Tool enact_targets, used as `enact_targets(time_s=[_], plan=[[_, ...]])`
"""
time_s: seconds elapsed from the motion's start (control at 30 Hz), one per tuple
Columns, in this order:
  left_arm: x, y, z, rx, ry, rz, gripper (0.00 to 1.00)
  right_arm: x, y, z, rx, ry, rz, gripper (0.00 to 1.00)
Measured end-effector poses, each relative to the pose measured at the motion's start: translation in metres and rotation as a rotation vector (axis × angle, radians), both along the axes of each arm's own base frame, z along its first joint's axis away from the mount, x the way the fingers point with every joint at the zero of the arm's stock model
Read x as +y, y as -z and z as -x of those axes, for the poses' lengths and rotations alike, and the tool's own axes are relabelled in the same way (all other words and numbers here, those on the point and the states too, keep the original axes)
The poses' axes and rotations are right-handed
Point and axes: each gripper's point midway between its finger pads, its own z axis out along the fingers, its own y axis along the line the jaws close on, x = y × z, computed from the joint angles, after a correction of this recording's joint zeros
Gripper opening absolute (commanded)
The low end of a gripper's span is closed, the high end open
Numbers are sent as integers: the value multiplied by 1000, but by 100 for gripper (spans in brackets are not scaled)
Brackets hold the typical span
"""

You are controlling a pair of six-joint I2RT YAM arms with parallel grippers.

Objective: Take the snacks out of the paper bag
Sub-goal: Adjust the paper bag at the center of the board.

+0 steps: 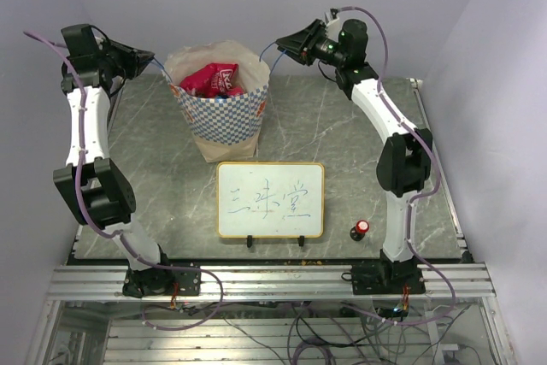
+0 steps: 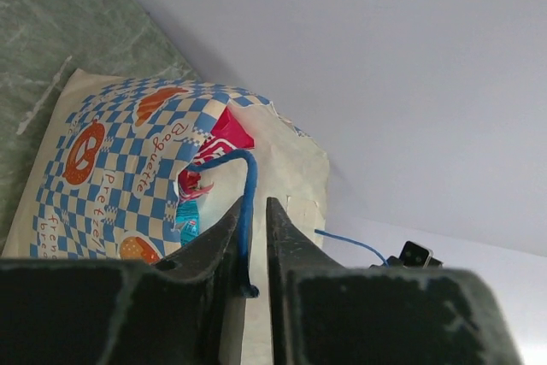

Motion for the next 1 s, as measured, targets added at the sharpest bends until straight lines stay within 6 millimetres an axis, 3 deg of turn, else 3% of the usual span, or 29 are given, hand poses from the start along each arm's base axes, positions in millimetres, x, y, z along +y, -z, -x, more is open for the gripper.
enact_targets(time_s=[0.17, 0.37, 0.57, 0.7, 0.87, 1.0], plan=[[9, -13, -4, -22, -15, -7, 7, 1, 0, -4, 13, -8, -16, 0], [20, -30, -22, -64, -15, -17, 7, 6, -8, -4, 1, -24, -24, 0], [26, -40, -58, -148, 7, 7, 7, 24, -7, 7, 3, -60, -19, 0], [29, -60, -82, -253, 26, 31, 7, 40, -3, 16, 8, -89, -11, 0], [27, -85, -106, -394, 56, 74, 7, 56, 18, 25, 31, -120, 22, 0], [5, -98, -110, -463, 107, 96, 7, 51, 65, 31, 114, -122, 78, 0]])
